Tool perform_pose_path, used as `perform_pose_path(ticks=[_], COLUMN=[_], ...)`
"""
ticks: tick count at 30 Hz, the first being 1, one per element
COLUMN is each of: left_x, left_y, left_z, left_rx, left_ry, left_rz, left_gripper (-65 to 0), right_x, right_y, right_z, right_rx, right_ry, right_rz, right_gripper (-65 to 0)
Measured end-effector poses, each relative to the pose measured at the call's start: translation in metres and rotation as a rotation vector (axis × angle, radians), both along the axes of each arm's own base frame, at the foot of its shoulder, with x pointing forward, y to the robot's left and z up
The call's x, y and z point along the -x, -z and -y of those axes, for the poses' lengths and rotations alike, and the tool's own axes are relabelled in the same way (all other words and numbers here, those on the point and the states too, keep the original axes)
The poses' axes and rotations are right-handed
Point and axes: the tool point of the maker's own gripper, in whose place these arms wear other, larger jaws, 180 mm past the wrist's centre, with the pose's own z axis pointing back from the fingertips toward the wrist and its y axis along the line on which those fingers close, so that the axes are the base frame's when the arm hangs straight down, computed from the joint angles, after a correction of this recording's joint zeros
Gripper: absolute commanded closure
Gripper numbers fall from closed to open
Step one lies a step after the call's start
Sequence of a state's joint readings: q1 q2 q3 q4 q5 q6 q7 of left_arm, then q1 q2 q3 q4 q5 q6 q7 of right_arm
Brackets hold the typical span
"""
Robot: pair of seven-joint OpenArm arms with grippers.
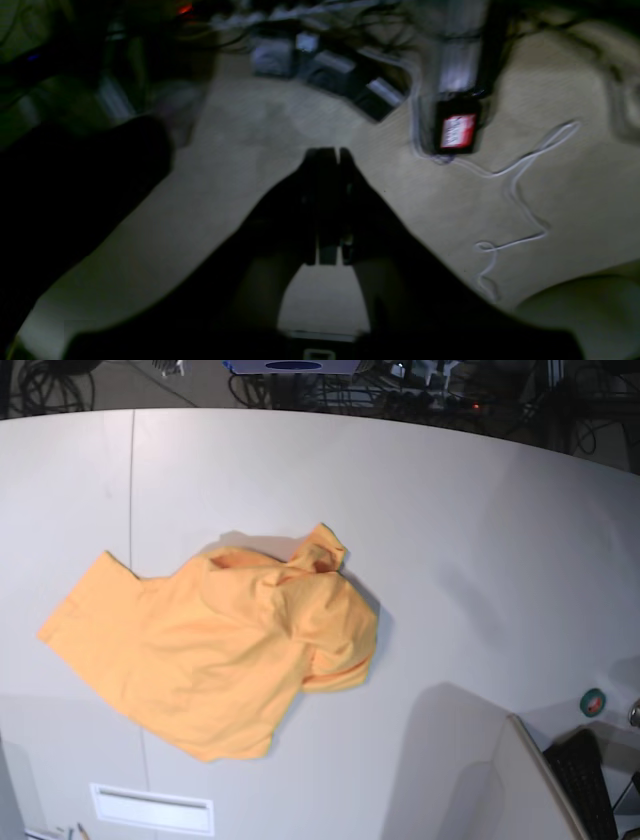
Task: Layout the t-shirt on the table in an organized manner, then fold the t-shirt properly
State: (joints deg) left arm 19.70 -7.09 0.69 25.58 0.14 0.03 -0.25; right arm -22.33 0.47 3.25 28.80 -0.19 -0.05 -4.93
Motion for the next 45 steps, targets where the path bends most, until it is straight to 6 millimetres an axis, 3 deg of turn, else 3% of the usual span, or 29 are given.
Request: perform_pose_path(ticks=[2, 8, 11, 13, 16, 20, 23, 26, 29, 32, 33, 34, 36, 38, 39, 42, 45], left_x=[0.013, 0.015, 0.011, 0.002, -0.01, -0.042, -0.086, -0.139, -0.176, -0.223, -0.239, -0.251, -0.271, -0.286, -0.292, -0.31, -0.315], left_y=[-0.01, -0.055, -0.081, -0.099, -0.126, -0.174, -0.204, -0.228, -0.231, -0.236, -0.238, -0.24, -0.246, -0.25, -0.251, -0.248, -0.23], left_z=[-0.011, -0.032, -0.042, -0.04, -0.031, -0.046, -0.051, -0.037, -0.019, -0.009, -0.004, 0.001, 0.012, 0.027, 0.033, 0.043, 0.067], left_rx=[-0.013, -0.03, -0.038, -0.028, -0.005, 0.004, 0.055, 0.137, 0.204, 0.259, 0.289, 0.308, 0.357, 0.404, 0.419, 0.448, 0.487], left_ry=[0.019, 0.115, 0.167, 0.207, 0.243, 0.03, -0.097, -0.113, -0.135, -0.172, -0.191, -0.202, -0.23, -0.253, -0.267, -0.275, -0.235], left_rz=[0.007, 0.126, 0.17, 0.218, 0.284, 0.434, 0.574, 0.712, 0.693, 0.703, 0.704, 0.708, 0.727, 0.752, 0.763, 0.776, 0.723], left_gripper=[0.0, 0.0, 0.0, 0.0, 0.0, 0.0, 0.0, 0.0, 0.0, 0.0, 0.0, 0.0, -14.6, -28.5, -31.4, -31.9, -31.9], right_x=[0.012, -0.015, -0.023, -0.025, -0.042, -0.093, -0.13, -0.189, -0.254, -0.297, -0.311, -0.322, -0.352, -0.374, -0.379, -0.394, -0.41], right_y=[-0.014, -0.068, -0.087, -0.098, -0.124, -0.166, -0.187, -0.204, -0.228, -0.242, -0.242, -0.239, -0.238, -0.233, -0.228, -0.211, -0.201], right_z=[0.012, 0.069, 0.071, 0.066, 0.078, 0.103, 0.108, 0.109, 0.119, 0.124, 0.124, 0.123, 0.123, 0.13, 0.133, 0.134, 0.139], right_rx=[0.031, 0.162, 0.172, 0.146, 0.151, 0.163, 0.15, 0.129, 0.12, 0.109, 0.094, 0.074, 0.04, 0.031, 0.039, -0.011, -0.087], right_ry=[0.055, 0.11, 0.116, 0.161, 0.24, 0.326, 0.363, 0.354, 0.322, 0.334, 0.345, 0.352, 0.377, 0.398, 0.413, 0.459, 0.446], right_rz=[-0.003, 0.142, 0.157, 0.158, 0.2, 0.373, 0.484, 0.62, 0.763, 0.811, 0.811, 0.797, 0.8, 0.797, 0.786, 0.769, 0.779], right_gripper=[0.0, 0.0, 0.0, 0.0, 0.0, 0.0, 0.0, 0.0, 0.0, 0.0, -3.3, -11.4, -25.5, -33.8, -36.0, -38.6, -38.7])
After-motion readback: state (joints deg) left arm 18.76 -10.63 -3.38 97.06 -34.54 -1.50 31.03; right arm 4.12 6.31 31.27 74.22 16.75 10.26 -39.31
